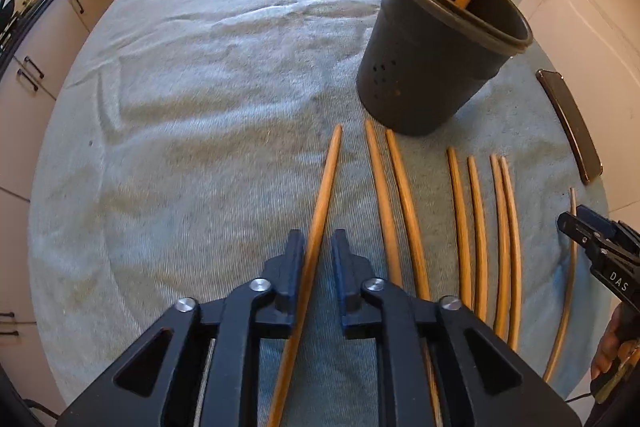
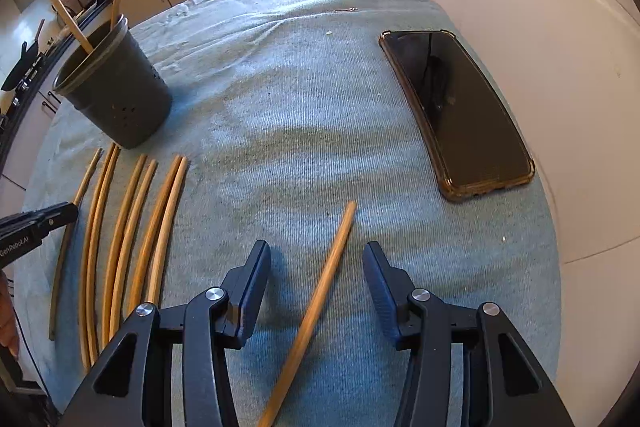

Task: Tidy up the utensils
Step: 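Close the left tool on a chopstick while the right tool grasps another, then carry the left tool's chopstick into the black cup while the right tool inserts its own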

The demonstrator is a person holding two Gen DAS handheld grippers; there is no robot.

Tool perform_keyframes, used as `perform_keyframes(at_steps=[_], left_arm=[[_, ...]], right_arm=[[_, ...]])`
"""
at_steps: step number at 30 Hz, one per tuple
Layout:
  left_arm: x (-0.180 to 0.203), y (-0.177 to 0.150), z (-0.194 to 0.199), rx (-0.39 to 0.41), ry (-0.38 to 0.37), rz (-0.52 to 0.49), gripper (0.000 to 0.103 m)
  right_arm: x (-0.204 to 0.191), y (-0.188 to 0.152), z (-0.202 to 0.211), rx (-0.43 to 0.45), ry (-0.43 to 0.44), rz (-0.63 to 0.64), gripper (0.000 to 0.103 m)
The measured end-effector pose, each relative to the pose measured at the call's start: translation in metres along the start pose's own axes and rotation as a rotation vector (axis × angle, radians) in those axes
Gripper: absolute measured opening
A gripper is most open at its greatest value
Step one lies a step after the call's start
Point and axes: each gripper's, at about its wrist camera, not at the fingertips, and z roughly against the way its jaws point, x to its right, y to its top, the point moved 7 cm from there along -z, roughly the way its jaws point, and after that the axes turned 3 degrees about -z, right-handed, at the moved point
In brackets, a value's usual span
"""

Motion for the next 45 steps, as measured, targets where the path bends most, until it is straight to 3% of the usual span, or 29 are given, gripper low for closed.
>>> perform_keyframes(at_steps=[8, 9, 10, 11, 13, 16, 25, 30, 45], left_arm=[[0.01, 0.017, -0.013, -0.002, 0.046, -0.069, 0.021], [0.011, 0.018, -0.014, 0.008, 0.048, -0.081, 0.021], [0.013, 0.019, -0.014, 0.022, 0.053, -0.093, 0.02], [0.014, 0.019, -0.013, 0.035, 0.055, -0.101, 0.009], [0.014, 0.018, -0.012, 0.061, 0.051, -0.11, 0.006], [0.01, 0.017, -0.003, 0.089, 0.022, -0.07, 0.006], [0.003, -0.001, 0.084, 0.303, -0.03, -0.054, 0.006], [0.003, -0.016, 0.128, 0.378, -0.062, -0.045, 0.006], [0.015, -0.085, 0.218, 0.607, -0.029, -0.091, 0.006]], right_arm=[[-0.006, 0.01, -0.006, -0.002, -0.054, 0.031, 0.05], [-0.006, 0.01, -0.006, 0.005, -0.065, 0.031, 0.047], [-0.005, 0.011, -0.006, 0.017, -0.074, 0.029, 0.038], [-0.003, 0.013, -0.005, 0.027, -0.073, 0.023, 0.027], [-0.001, 0.014, -0.005, 0.038, -0.069, 0.012, 0.012], [0.005, 0.015, -0.003, 0.039, 0.001, -0.039, 0.007], [-0.004, 0.015, 0.043, 0.168, 0.093, -0.056, 0.006], [-0.018, 0.014, 0.078, 0.251, 0.119, -0.024, 0.006], [-0.053, -0.023, 0.173, 0.45, 0.193, 0.051, 0.006]])
